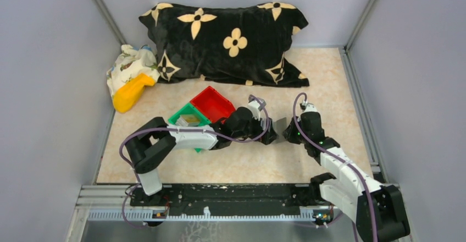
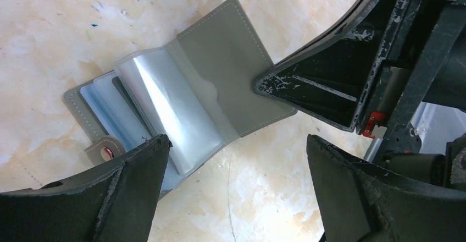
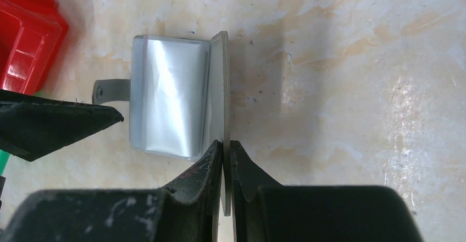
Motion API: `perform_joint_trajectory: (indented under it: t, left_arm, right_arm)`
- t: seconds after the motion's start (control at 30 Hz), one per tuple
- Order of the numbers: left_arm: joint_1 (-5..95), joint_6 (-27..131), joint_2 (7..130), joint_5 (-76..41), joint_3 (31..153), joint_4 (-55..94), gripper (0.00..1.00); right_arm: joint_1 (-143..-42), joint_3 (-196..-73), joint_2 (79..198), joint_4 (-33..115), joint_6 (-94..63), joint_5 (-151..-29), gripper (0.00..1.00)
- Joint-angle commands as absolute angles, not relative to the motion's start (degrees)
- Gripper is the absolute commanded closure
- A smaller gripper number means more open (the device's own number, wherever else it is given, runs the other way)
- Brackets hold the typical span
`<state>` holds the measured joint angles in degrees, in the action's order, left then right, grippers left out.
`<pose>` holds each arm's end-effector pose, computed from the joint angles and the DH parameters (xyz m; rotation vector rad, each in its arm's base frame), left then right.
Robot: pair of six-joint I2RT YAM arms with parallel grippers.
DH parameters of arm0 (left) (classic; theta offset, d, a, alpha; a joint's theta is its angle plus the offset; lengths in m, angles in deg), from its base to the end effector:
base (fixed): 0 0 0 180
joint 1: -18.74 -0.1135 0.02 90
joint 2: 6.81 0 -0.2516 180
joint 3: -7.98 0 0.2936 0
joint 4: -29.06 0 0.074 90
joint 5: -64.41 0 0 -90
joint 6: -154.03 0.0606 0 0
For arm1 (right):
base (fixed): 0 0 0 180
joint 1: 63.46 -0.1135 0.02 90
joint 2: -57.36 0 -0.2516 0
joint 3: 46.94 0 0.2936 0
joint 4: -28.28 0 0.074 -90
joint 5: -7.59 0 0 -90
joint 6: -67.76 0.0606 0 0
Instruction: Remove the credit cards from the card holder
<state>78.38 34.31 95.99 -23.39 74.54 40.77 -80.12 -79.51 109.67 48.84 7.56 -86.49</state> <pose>0.2178 -0.3765 0.1294 0.5819 2.0747 -1.0034 0.2335 0.0744 0.1265 0.2277 2.3122 0.5004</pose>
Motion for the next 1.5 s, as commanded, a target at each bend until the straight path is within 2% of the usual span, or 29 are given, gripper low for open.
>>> perform_joint_trajectory:
  t: [0.0, 0.57, 1.07, 1.3, 1.47]
  left_arm:
    - [78.6, 34.89, 97.75, -25.51, 75.87, 39.59, 0.0]
    - [78.6, 33.43, 101.99, -21.47, 77.64, 41.18, 0.0]
    - [78.6, 29.71, 104.62, -12.52, 82.93, 45.06, 0.0]
    - [78.65, 27.88, 107.71, -9.43, 85.31, 46.09, 0.0]
    - [78.64, 26.95, 109.11, -7.84, 86.55, 46.53, 0.0]
  right_arm:
    - [-79.73, -78.69, 109.54, 47.1, 7.61, -85.84, 0.9]
    - [-79.71, -78.04, 108.32, 47.12, 8.06, -86.64, 0.9]
    - [-79.67, -75.81, 109.29, 43.95, 9.48, -88.98, 0.9]
    - [-79.78, -74.99, 109.65, 42.54, 10.01, -90.43, 0.74]
    - [-79.75, -75.8, 108.09, 43.71, 8.95, -91.12, 0.69]
